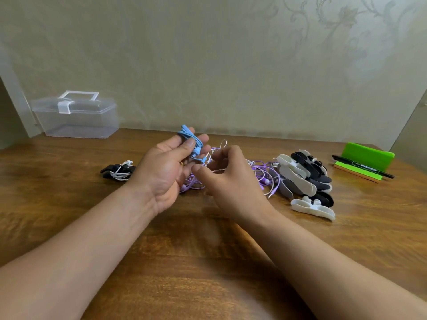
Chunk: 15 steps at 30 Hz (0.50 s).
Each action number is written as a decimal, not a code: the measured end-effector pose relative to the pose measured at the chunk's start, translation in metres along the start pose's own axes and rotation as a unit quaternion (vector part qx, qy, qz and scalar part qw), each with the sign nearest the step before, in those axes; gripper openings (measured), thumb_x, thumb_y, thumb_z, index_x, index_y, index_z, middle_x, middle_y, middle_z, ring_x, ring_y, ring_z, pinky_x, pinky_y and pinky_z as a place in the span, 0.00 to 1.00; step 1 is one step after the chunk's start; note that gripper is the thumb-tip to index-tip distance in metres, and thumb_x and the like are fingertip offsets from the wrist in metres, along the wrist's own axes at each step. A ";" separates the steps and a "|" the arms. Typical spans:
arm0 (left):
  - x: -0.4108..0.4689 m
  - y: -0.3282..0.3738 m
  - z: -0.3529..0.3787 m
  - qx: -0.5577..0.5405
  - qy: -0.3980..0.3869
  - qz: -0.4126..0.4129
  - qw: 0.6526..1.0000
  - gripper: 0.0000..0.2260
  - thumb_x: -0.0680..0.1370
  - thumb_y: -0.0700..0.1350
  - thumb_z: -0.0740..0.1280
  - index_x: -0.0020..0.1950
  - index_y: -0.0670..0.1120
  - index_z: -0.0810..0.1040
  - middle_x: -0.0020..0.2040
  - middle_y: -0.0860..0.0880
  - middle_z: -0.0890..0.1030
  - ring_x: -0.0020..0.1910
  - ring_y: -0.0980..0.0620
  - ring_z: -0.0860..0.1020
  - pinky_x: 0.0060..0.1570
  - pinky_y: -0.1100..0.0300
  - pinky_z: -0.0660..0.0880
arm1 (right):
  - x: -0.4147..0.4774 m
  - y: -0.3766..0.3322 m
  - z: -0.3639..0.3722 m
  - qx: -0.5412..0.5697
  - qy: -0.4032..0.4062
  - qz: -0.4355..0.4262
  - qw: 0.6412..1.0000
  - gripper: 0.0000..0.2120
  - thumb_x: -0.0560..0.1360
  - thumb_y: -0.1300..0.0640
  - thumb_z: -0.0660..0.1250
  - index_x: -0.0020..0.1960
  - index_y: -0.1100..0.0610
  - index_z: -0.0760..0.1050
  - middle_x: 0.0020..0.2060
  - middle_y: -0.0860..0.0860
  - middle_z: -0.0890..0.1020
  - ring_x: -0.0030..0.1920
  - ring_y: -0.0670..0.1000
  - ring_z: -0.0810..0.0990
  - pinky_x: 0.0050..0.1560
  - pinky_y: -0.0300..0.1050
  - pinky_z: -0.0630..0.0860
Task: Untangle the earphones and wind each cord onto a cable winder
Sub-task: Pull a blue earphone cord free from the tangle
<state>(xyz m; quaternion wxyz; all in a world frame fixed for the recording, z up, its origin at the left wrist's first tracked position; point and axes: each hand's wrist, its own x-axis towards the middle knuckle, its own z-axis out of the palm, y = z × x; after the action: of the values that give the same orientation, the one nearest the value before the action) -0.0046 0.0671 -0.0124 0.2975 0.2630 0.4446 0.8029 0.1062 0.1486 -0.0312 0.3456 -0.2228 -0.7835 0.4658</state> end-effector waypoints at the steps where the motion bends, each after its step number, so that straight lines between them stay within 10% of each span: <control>1: -0.001 -0.001 0.002 0.000 0.002 0.000 1.000 0.10 0.85 0.36 0.60 0.61 0.46 0.78 0.57 0.45 0.87 0.51 0.52 0.86 0.35 0.66 0.79 | 0.000 0.000 0.001 -0.002 0.007 -0.005 1.000 0.18 0.74 0.47 0.76 0.54 0.49 0.70 0.47 0.48 0.81 0.46 0.54 0.84 0.50 0.61 0.82; 15: -0.006 -0.013 0.012 -0.039 0.024 -0.064 0.997 0.09 0.85 0.36 0.60 0.57 0.43 0.79 0.59 0.44 0.85 0.50 0.46 0.85 0.37 0.62 0.82 | 0.008 0.011 -0.008 -0.120 0.018 -0.065 0.991 0.09 0.75 0.61 0.74 0.49 0.49 0.79 0.35 0.46 0.80 0.34 0.44 0.77 0.35 0.36 0.70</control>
<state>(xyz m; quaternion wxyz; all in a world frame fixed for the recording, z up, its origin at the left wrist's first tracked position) 0.0107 0.0749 -0.0188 0.3476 0.2029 0.4358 0.8050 0.1069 0.1639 -0.0356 0.3599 -0.2199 -0.8400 0.3413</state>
